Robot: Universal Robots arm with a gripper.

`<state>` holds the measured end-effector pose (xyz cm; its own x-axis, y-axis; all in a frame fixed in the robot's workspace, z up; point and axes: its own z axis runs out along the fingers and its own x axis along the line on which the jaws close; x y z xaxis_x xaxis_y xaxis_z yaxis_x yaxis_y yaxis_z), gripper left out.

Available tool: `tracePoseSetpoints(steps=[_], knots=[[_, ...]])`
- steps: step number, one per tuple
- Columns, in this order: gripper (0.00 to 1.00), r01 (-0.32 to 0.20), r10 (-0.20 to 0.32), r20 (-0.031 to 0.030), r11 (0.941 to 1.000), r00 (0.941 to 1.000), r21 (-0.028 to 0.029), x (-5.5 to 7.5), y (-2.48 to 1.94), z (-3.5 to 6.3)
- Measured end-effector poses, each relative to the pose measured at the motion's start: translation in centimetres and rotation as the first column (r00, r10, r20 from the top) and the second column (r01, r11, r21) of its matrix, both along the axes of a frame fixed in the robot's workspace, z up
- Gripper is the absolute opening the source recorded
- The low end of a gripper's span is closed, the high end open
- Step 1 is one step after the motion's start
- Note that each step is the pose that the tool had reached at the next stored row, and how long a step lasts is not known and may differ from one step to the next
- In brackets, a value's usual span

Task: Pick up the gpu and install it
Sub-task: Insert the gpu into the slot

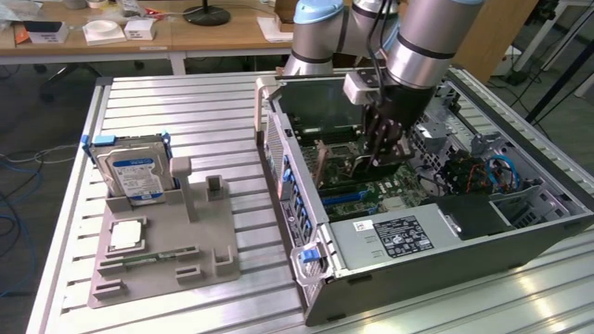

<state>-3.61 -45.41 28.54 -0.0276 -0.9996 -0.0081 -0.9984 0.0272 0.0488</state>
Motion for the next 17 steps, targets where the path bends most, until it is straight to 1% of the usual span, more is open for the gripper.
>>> tracePoseSetpoints(steps=[9,15,17], knots=[[0.27,-0.005,0.005,0.0,1.0,1.0,0.0001,-1.2,-0.19,-1.64],[0.27,-0.011,0.011,0.0,0.9999,0.9999,0.0001,-1.5,-0.45,-2.73],[0.27,-0.012,0.012,0.0,0.9999,0.9999,0.0,-1.5,-0.54,-2.86]])
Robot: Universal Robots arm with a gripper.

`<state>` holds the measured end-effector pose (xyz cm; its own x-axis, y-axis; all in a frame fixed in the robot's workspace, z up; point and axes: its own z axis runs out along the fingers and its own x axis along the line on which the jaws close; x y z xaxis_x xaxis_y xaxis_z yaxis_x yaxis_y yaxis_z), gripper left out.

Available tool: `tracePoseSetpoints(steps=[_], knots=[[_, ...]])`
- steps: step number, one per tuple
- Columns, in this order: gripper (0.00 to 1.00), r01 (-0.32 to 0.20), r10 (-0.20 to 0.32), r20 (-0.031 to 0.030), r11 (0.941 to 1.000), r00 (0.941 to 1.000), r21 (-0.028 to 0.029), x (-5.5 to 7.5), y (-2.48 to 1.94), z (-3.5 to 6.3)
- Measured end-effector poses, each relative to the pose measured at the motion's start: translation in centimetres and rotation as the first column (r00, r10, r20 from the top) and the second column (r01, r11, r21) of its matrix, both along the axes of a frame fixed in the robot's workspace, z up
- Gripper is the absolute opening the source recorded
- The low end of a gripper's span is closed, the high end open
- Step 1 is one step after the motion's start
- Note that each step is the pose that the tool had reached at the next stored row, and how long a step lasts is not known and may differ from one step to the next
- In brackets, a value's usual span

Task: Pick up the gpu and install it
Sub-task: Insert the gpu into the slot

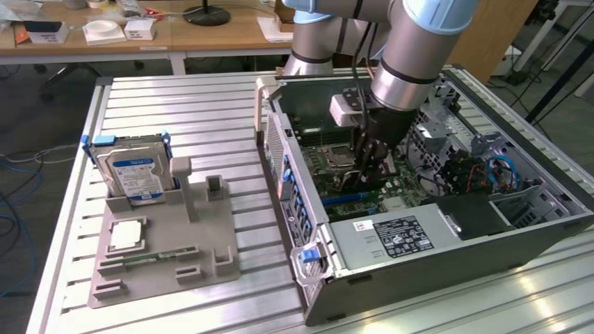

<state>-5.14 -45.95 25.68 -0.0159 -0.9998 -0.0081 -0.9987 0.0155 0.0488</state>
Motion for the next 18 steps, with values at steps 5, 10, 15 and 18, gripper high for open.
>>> tracePoseSetpoints(steps=[5,10,15,18], knots=[[0.27,0.0,0.0,0.0005,1.0,1.0,0.0001,-0.3,-0.01,-0.23],[0.27,0.0,0.0,0.0031,1.0,1.0,0.0,-0.6,-0.01,-0.45],[0.27,0.0,0.0,0.0078,1.0,1.0,0.0001,-0.9,-0.01,-1.06],[0.27,0.0,0.0,0.0116,1.0,0.9999,-0.0001,-1.1,0.01,-1.44]])
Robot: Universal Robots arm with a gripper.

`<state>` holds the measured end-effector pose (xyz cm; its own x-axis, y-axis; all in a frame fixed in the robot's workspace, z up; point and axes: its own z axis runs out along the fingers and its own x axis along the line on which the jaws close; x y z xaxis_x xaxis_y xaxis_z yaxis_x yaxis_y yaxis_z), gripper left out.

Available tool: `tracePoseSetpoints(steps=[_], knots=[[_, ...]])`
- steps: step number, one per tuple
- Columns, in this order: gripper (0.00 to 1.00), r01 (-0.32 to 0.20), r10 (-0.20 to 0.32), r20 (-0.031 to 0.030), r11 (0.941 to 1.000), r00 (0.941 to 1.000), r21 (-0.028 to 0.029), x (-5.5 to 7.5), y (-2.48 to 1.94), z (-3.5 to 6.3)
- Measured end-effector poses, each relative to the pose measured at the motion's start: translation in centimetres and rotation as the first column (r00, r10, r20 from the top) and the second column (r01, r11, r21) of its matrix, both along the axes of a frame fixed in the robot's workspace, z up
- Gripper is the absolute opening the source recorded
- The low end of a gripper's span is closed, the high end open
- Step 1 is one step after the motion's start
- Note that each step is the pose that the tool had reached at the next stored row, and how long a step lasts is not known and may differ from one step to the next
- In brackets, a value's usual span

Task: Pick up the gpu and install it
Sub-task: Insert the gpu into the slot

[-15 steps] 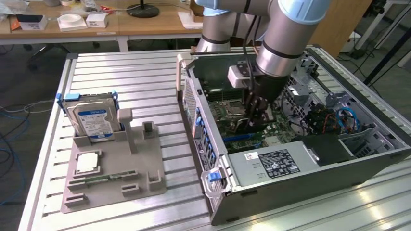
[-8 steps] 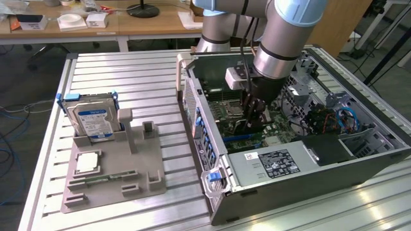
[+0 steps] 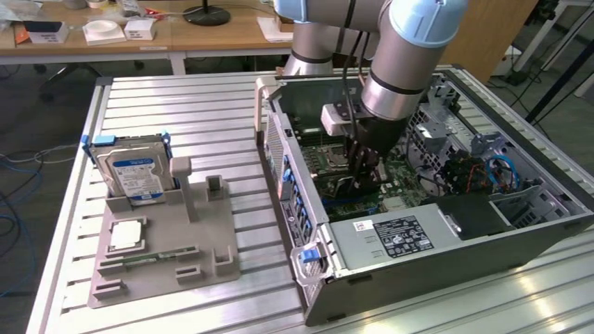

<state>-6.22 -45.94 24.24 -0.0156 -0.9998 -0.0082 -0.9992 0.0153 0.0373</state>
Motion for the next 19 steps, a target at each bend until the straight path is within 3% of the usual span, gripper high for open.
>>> tracePoseSetpoints(steps=[7,14,19], knots=[[0.27,0.0,0.0,0.003,1.0,1.0,0.0006,-0.22,0.02,-0.19],[0.27,0.0,0.0,0.0078,1.0,1.0,0.0073,-0.23,0.12,-0.73],[0.27,0.0,0.0,0.0097,1.0,1.0,0.0075,-0.44,0.12,-0.99]])
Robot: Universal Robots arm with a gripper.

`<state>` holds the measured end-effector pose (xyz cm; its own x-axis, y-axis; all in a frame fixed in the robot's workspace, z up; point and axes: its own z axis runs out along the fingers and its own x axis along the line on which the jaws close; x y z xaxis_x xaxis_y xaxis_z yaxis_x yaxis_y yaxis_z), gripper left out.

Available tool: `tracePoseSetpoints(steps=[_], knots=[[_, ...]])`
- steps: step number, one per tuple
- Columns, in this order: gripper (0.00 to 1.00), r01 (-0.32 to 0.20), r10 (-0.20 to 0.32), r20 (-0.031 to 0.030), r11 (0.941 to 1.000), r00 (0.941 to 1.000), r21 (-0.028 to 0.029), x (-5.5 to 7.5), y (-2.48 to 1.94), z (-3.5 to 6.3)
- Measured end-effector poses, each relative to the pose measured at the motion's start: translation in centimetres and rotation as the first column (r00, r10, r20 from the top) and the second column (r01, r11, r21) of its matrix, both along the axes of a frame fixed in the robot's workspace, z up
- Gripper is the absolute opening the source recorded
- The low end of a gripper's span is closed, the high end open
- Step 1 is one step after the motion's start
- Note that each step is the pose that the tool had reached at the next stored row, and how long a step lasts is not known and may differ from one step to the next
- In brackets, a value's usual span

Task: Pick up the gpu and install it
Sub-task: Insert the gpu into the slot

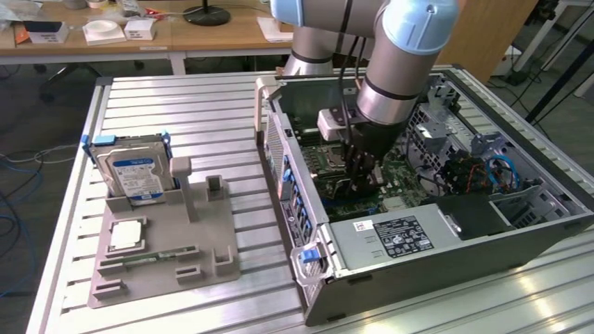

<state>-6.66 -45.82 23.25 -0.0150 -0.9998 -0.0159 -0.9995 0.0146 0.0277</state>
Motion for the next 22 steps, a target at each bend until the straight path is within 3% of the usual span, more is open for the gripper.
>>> tracePoseSetpoints(steps=[3,5,10,11,13,15,16,18,19,22], knots=[[0.27,0.0,0.0,0.0075,1.0,1.0,-0.0027,-0.3,-0.02,-0.02],[0.27,0.0,0.0,0.0049,1.0,1.0,-0.0019,-0.3,-0.02,-0.01],[0.27,0.0,0.0,0.0056,1.0,1.0,-0.0024,-0.3,-0.02,-0.01],[0.27,0.001,-0.001,0.0008,1.0,1.0,0.0017,-0.4,0.02,-0.06],[0.27,0.001,-0.001,0.0007,1.0,1.0,0.0018,-0.4,0.02,-0.08],[0.39,0.0,0.0,0.0,1.0,1.0,0.0001,-0.4,0.0,0.08],[0.45,0.0,0.0,0.0001,1.0,1.0,0.0003,-0.4,0.0,0.35],[0.45,0.0,0.0,-0.0005,1.0,1.0,0.0002,-0.4,0.01,1.23],[0.52,0.0,0.0,-0.0005,1.0,1.0,0.0002,-0.4,0.01,1.68],[0.52,0.0,0.0,-0.0006,1.0,1.0,0.0003,-0.4,0.01,3.07]])
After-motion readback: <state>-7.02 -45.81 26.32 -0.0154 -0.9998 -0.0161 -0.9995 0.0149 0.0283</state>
